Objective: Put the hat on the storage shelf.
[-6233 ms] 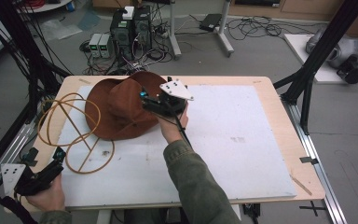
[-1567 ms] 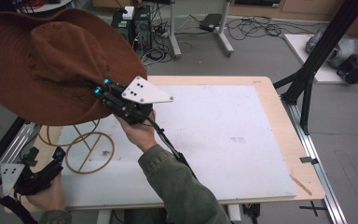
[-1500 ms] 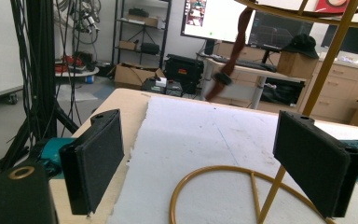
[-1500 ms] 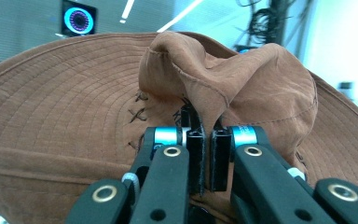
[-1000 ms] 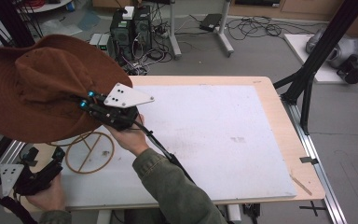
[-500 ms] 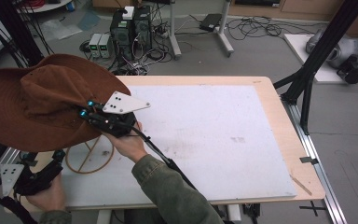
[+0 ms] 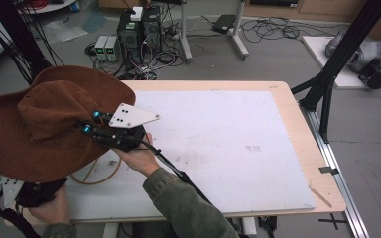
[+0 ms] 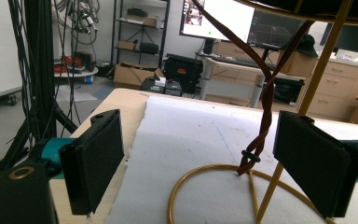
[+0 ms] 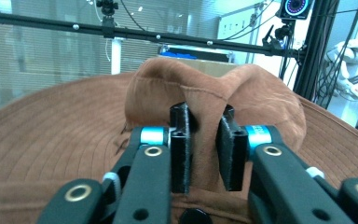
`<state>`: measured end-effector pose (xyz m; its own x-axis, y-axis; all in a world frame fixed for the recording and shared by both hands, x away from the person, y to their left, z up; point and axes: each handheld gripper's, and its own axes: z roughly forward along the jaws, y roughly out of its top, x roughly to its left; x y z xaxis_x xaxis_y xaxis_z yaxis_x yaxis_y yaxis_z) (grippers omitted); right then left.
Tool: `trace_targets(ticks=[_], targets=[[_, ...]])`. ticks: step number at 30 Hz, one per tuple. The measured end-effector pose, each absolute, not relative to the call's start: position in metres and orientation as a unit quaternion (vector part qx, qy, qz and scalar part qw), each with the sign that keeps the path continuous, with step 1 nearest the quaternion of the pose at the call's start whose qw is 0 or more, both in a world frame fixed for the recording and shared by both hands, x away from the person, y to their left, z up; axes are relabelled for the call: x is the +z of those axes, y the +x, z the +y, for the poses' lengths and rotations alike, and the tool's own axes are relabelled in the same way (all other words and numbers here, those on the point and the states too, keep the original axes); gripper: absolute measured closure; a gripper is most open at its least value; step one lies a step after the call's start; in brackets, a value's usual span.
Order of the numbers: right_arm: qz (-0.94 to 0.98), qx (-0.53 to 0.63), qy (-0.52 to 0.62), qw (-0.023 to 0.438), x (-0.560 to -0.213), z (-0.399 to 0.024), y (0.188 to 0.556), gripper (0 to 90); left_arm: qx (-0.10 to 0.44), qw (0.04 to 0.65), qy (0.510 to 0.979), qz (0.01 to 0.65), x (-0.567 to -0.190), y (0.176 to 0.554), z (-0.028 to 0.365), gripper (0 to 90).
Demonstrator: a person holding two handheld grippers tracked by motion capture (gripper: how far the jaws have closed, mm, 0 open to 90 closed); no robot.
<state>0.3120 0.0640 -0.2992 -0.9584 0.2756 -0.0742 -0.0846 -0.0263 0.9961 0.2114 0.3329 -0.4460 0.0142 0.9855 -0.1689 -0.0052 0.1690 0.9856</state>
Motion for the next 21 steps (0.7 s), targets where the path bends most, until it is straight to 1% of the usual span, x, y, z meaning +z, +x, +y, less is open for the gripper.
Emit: trace_targets(ticks=[3, 4, 6, 7, 10, 11, 12, 13, 16, 18, 19, 21], targets=[[0.685, 0.714, 0.078, 0.126, -0.299, 0.064, 0.311, 73.8, 0.454, 0.547, 0.456, 0.536, -0.446, 0.211, 0.333, 16.4], [0.683, 0.714, 0.088, 0.127, -0.299, 0.064, 0.311, 68.2, 0.454, 0.547, 0.456, 0.536, -0.446, 0.211, 0.333, 16.4], [0.68, 0.716, 0.094, 0.124, -0.299, 0.062, 0.312, 60.9, 0.455, 0.546, 0.456, 0.536, -0.446, 0.211, 0.333, 16.3], [0.68, 0.716, 0.094, 0.124, -0.299, 0.062, 0.312, 60.9, 0.454, 0.546, 0.456, 0.536, -0.446, 0.211, 0.333, 16.3], [0.675, 0.719, 0.103, 0.129, -0.298, 0.061, 0.311, 50.5, 0.455, 0.547, 0.456, 0.535, -0.446, 0.211, 0.333, 16.3], [0.674, 0.718, 0.109, 0.134, -0.298, 0.06, 0.311, 45.2, 0.455, 0.547, 0.455, 0.535, -0.446, 0.211, 0.333, 16.4], [0.673, 0.718, 0.115, 0.135, -0.299, 0.06, 0.311, 42.4, 0.455, 0.547, 0.456, 0.535, -0.446, 0.211, 0.333, 16.3], [0.672, 0.72, 0.114, 0.131, -0.299, 0.059, 0.312, 32.0, 0.456, 0.547, 0.455, 0.535, -0.446, 0.211, 0.333, 16.3], [0.669, 0.722, 0.118, 0.13, -0.299, 0.057, 0.312, 20.2, 0.457, 0.547, 0.455, 0.534, -0.446, 0.211, 0.333, 16.3], [0.667, 0.724, 0.122, 0.131, -0.298, 0.055, 0.312, 15.8, 0.457, 0.547, 0.455, 0.535, -0.446, 0.21, 0.333, 16.3], [0.665, 0.725, 0.123, 0.129, -0.297, 0.054, 0.312, 12.1, 0.457, 0.547, 0.455, 0.535, -0.446, 0.21, 0.333, 16.4], [0.662, 0.726, 0.134, 0.13, -0.296, 0.05, 0.313, 10.8, 0.457, 0.546, 0.455, 0.534, -0.446, 0.21, 0.333, 16.3]])
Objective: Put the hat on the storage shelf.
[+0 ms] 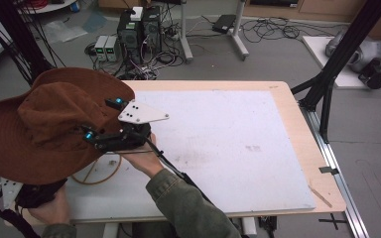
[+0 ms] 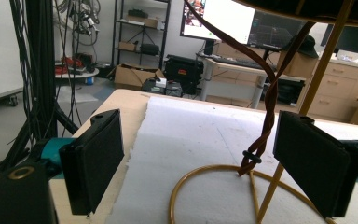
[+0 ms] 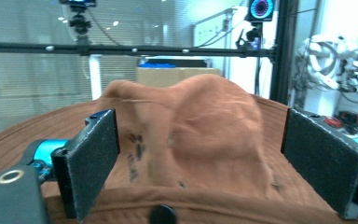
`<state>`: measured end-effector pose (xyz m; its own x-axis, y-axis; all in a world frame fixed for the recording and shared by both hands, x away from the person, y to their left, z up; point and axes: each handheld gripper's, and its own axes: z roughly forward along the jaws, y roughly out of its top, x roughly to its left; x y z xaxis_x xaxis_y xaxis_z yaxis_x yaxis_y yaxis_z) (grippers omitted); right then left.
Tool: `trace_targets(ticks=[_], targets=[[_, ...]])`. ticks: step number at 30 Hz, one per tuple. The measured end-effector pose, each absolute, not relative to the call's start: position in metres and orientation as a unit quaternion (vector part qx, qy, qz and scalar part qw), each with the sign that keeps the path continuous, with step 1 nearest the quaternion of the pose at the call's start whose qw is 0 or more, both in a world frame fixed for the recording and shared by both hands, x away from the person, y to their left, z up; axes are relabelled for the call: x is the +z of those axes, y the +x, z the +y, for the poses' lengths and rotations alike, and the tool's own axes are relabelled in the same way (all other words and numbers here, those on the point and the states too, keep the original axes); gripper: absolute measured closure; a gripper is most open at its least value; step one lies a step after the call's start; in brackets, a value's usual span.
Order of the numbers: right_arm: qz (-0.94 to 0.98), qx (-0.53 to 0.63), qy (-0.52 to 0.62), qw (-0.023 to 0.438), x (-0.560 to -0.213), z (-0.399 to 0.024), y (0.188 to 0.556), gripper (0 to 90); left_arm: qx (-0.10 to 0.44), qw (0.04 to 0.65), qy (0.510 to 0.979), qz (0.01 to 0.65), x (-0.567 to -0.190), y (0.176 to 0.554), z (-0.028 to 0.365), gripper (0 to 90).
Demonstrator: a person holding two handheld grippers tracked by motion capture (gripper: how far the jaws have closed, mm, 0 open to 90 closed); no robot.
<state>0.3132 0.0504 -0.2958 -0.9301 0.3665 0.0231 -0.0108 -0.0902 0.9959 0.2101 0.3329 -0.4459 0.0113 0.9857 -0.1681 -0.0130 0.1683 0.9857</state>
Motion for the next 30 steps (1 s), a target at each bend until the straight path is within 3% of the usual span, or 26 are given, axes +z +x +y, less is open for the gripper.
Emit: trace_targets(ticks=[7, 14, 20, 30], targets=[[0.662, 0.721, 0.151, 0.135, -0.285, 0.023, 0.321, 9.3, 0.458, 0.545, 0.457, 0.534, -0.446, 0.21, 0.333, 16.4], [0.658, 0.714, 0.168, 0.172, -0.273, -0.017, 0.325, 9.3, 0.46, 0.544, 0.456, 0.533, -0.445, 0.209, 0.332, 16.3], [0.645, 0.701, 0.199, 0.232, -0.268, -0.078, 0.326, 9.3, 0.464, 0.543, 0.455, 0.532, -0.445, 0.207, 0.332, 16.3], [0.618, 0.66, 0.285, 0.318, -0.29, -0.187, 0.319, 9.4, 0.469, 0.541, 0.452, 0.532, -0.444, 0.206, 0.332, 16.3]])
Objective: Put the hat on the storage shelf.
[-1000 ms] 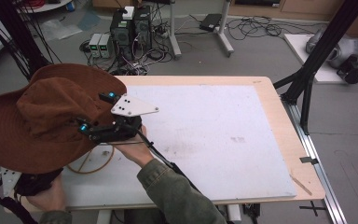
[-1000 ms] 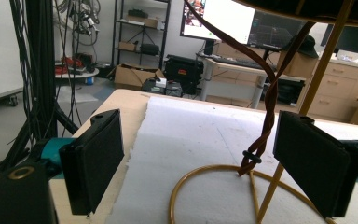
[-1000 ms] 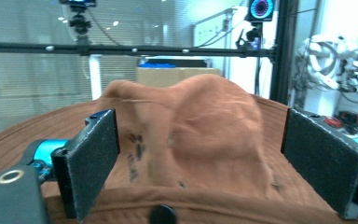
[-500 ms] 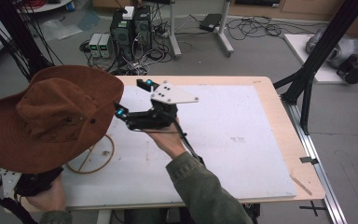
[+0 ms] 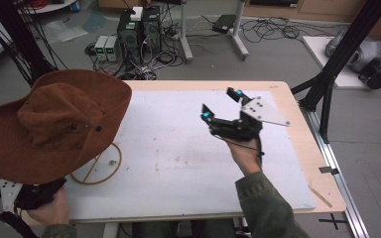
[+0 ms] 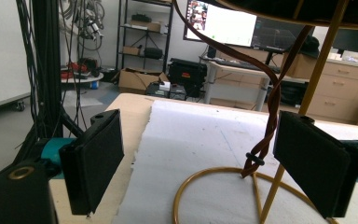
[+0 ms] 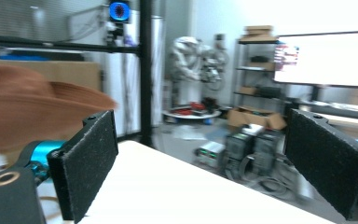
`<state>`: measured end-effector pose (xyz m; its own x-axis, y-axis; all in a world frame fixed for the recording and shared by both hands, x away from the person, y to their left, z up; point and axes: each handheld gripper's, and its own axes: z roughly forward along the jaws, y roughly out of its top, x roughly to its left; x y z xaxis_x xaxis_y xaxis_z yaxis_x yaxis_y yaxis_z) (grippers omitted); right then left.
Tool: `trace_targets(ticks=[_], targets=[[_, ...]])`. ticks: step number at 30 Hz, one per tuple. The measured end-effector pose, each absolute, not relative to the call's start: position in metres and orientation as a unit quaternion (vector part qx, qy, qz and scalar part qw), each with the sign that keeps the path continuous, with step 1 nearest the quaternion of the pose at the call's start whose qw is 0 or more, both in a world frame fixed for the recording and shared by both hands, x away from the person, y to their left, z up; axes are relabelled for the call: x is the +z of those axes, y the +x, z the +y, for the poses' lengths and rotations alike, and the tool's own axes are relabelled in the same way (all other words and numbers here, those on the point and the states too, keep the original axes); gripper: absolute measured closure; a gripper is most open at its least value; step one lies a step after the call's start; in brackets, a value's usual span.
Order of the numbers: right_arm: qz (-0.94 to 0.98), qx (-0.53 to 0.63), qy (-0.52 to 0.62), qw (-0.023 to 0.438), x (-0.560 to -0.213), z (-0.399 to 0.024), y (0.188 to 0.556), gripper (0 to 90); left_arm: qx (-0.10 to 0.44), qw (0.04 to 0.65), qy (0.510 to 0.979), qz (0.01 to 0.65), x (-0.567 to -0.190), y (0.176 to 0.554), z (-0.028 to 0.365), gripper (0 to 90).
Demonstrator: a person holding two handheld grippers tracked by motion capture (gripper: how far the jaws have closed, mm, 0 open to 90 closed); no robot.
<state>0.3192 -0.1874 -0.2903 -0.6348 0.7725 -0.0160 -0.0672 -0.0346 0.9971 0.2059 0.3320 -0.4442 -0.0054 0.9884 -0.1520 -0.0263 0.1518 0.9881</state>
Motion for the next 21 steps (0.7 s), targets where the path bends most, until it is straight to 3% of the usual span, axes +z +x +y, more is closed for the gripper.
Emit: trace_targets(ticks=[8, 15, 21], targets=[[0.595, 0.619, 0.348, 0.375, -0.315, -0.249, 0.307, 9.4, 0.472, 0.54, 0.451, 0.531, -0.444, 0.205, 0.332, 16.3], [0.553, 0.579, 0.417, 0.43, -0.349, -0.261, 0.294, 9.4, 0.475, 0.54, 0.45, 0.53, -0.443, 0.205, 0.332, 16.3], [0.548, 0.557, 0.443, 0.44, -0.374, -0.264, 0.286, 9.5, 0.475, 0.54, 0.448, 0.531, -0.443, 0.205, 0.333, 16.3]])
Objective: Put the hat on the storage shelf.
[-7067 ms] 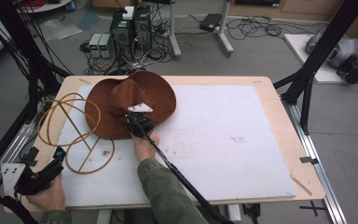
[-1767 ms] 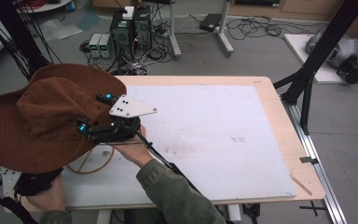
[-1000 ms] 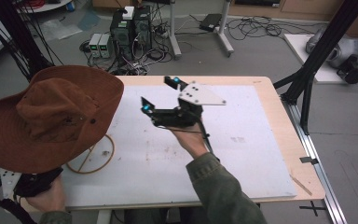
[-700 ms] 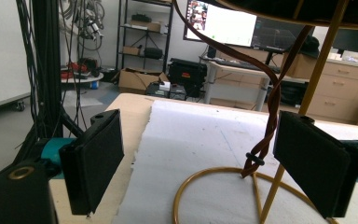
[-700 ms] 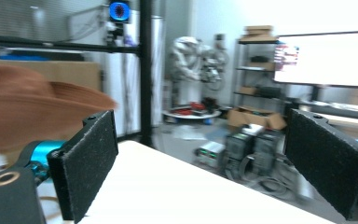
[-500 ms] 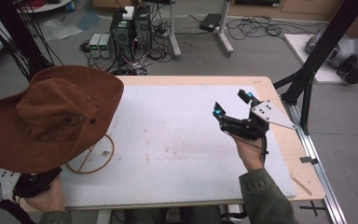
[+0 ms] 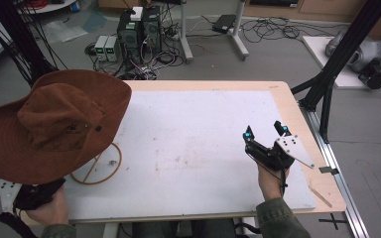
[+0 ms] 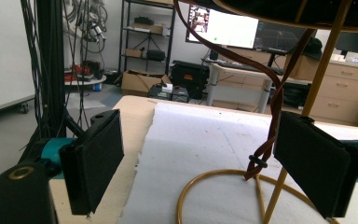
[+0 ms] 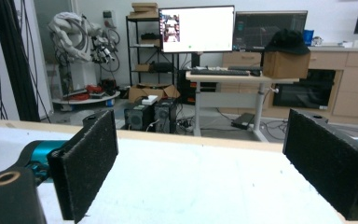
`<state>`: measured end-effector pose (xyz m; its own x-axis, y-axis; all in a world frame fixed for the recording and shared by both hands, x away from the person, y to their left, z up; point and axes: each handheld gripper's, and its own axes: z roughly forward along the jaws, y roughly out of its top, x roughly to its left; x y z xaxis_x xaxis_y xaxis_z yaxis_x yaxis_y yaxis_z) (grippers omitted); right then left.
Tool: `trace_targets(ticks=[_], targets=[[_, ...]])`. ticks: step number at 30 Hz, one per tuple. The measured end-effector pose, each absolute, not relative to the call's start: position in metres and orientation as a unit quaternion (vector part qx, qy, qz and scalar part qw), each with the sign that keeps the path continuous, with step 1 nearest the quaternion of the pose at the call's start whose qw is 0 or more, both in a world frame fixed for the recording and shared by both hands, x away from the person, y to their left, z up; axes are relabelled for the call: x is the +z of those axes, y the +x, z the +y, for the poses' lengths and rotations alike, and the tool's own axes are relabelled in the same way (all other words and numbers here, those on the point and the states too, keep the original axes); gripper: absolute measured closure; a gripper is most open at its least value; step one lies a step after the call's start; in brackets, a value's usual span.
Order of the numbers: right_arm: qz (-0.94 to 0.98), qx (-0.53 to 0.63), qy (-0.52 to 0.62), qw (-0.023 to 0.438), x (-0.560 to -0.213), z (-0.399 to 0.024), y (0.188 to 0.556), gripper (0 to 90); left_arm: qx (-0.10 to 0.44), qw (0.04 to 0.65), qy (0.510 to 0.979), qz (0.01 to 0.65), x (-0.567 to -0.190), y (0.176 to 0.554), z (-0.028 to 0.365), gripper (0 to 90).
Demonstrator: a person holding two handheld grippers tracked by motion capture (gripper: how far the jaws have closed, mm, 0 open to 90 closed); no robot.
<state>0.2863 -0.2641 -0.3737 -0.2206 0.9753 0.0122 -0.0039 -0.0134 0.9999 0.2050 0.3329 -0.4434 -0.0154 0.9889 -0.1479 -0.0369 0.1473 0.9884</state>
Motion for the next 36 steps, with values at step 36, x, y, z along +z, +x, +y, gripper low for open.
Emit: trace_targets(ticks=[36], targets=[[0.538, 0.537, 0.481, 0.437, -0.417, -0.281, 0.274, 9.4, 0.476, 0.537, 0.454, 0.529, -0.443, 0.205, 0.331, 16.3]])
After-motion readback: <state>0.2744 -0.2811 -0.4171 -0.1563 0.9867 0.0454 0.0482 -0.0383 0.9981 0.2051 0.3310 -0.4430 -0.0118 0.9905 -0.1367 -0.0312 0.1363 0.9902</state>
